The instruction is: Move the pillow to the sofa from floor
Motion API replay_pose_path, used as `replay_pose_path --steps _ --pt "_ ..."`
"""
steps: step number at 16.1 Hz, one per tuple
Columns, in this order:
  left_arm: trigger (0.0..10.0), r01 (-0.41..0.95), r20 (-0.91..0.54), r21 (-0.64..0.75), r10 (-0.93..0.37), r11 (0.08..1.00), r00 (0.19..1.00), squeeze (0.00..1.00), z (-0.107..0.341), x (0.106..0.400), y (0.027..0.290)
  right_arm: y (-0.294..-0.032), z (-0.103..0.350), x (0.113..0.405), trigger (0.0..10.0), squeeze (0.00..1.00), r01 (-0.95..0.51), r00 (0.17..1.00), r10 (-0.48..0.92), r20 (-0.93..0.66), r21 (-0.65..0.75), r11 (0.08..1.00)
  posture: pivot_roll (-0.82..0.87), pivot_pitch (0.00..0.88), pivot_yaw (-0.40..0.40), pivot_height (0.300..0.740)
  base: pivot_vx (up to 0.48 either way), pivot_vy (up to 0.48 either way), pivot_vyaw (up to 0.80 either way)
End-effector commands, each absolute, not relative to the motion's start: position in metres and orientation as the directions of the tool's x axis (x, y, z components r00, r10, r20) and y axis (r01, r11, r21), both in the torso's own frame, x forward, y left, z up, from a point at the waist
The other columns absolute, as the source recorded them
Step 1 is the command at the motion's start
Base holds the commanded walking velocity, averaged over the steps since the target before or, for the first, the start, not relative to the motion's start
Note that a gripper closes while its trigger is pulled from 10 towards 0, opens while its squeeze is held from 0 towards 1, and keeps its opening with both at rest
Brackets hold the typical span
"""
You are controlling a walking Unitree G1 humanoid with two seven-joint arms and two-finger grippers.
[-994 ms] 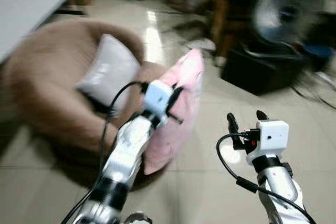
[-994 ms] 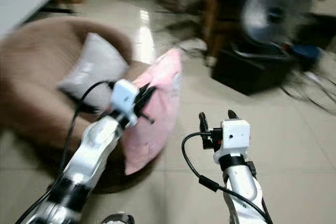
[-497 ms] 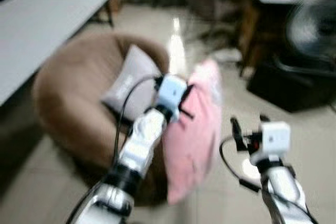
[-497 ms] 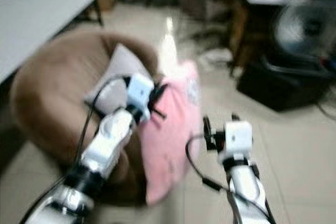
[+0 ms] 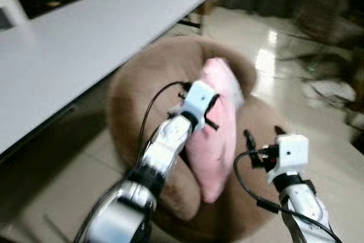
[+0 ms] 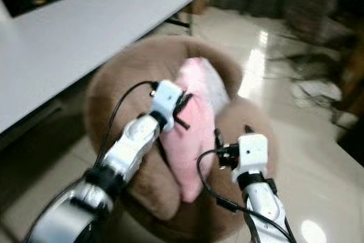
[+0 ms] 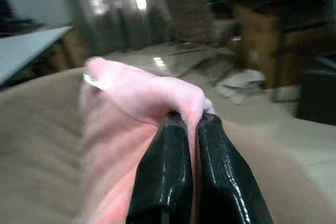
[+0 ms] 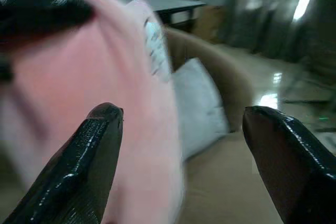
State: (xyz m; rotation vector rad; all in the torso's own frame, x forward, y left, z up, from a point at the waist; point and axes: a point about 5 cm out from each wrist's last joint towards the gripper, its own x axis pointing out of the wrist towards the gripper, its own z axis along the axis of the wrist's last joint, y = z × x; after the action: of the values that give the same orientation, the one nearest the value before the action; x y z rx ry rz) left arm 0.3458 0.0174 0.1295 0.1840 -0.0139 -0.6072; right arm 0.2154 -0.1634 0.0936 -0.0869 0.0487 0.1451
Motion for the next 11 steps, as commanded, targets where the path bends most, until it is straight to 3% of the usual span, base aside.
replay_pose_path --steps 1,4,7,8,9,11 --pt "10.0 0.521 -0.092 0.167 -0.513 0.837 0.854 0.00 0.123 0.351 0.020 -0.149 0.083 0.205 10.0 0.00 -0.291 0.951 0.281 -0.129 -0.063 0.955 -0.01 0.012 0.004 0.740 0.000 0.000 0.00" --pt "10.0 0.391 -0.199 0.190 -0.355 0.901 0.914 0.00 0.101 0.353 0.025 -0.143 0.069 0.186 10.0 0.00 -0.457 0.872 0.430 -0.236 -0.076 0.886 -0.02 0.025 0.008 0.740 0.000 0.000 0.00" --pt "10.0 0.375 -0.303 0.265 -0.292 0.888 0.907 0.00 0.073 0.344 0.038 -0.143 0.063 0.180 10.0 0.00 -0.478 0.856 0.440 -0.272 -0.090 0.874 -0.03 0.038 0.013 0.740 0.000 0.000 0.00" --pt "10.0 0.359 -0.300 0.266 -0.277 0.895 0.913 0.85 0.071 0.344 0.040 -0.144 0.064 0.180 10.0 0.00 -0.471 0.860 0.434 -0.268 -0.087 0.878 -0.03 0.044 0.015 0.740 0.000 0.000 0.00" --pt "10.0 0.347 -0.297 0.261 -0.267 0.901 0.917 1.00 0.071 0.344 0.042 -0.145 0.065 0.180 10.0 0.00 -0.461 0.866 0.426 -0.262 -0.087 0.883 -0.03 0.044 0.015 0.740 0.000 0.000 0.00" --pt "10.0 0.323 -0.280 0.226 -0.256 0.919 0.925 1.00 0.075 0.348 0.045 -0.148 0.067 0.183 10.0 0.00 -0.426 0.886 0.397 -0.239 -0.082 0.901 -0.03 0.047 0.013 0.740 0.000 0.000 0.00"
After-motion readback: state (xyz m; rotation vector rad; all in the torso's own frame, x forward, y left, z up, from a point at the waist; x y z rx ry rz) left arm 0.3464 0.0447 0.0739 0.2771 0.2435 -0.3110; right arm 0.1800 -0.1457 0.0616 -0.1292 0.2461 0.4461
